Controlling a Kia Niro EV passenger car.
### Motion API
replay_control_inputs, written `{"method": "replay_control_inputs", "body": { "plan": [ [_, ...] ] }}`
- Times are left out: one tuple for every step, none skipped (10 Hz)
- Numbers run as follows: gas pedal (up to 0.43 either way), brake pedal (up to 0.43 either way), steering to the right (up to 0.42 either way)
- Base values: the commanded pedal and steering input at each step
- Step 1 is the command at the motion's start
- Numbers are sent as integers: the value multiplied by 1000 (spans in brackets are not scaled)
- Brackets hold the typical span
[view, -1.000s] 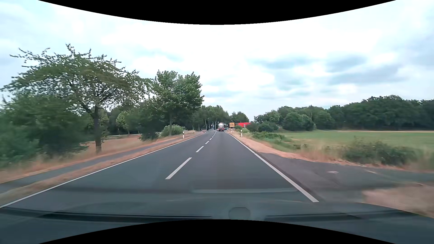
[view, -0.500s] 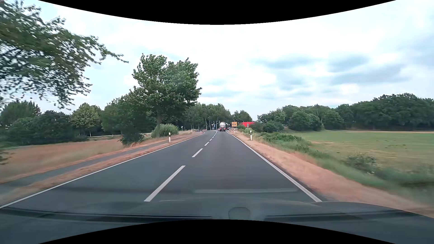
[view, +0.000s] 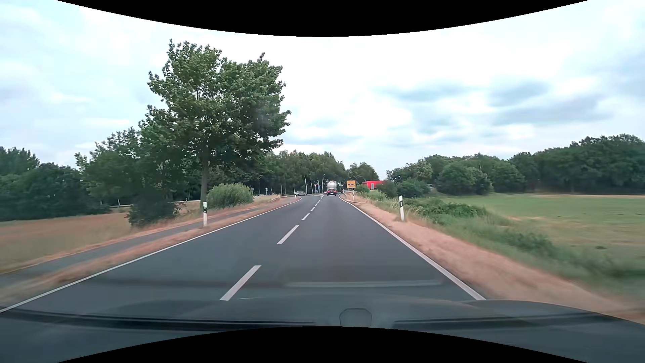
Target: Follow the waypoints while adhering to traffic rules and regulations
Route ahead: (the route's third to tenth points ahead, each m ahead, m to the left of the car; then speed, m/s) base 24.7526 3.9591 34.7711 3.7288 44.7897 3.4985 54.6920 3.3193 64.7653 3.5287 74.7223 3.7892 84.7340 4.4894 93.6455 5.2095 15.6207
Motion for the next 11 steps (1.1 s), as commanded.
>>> {"method": "replay_control_inputs", "body": {
  "plan": [
    [0,201,-6],
    [0,201,-6],
    [0,207,-6],
    [0,207,-5],
    [0,213,-5],
    [0,213,-5],
    [0,213,-4],
    [0,213,-4],
    [0,201,-4],
    [0,201,-4],
    [0,201,-4]
  ]
}}
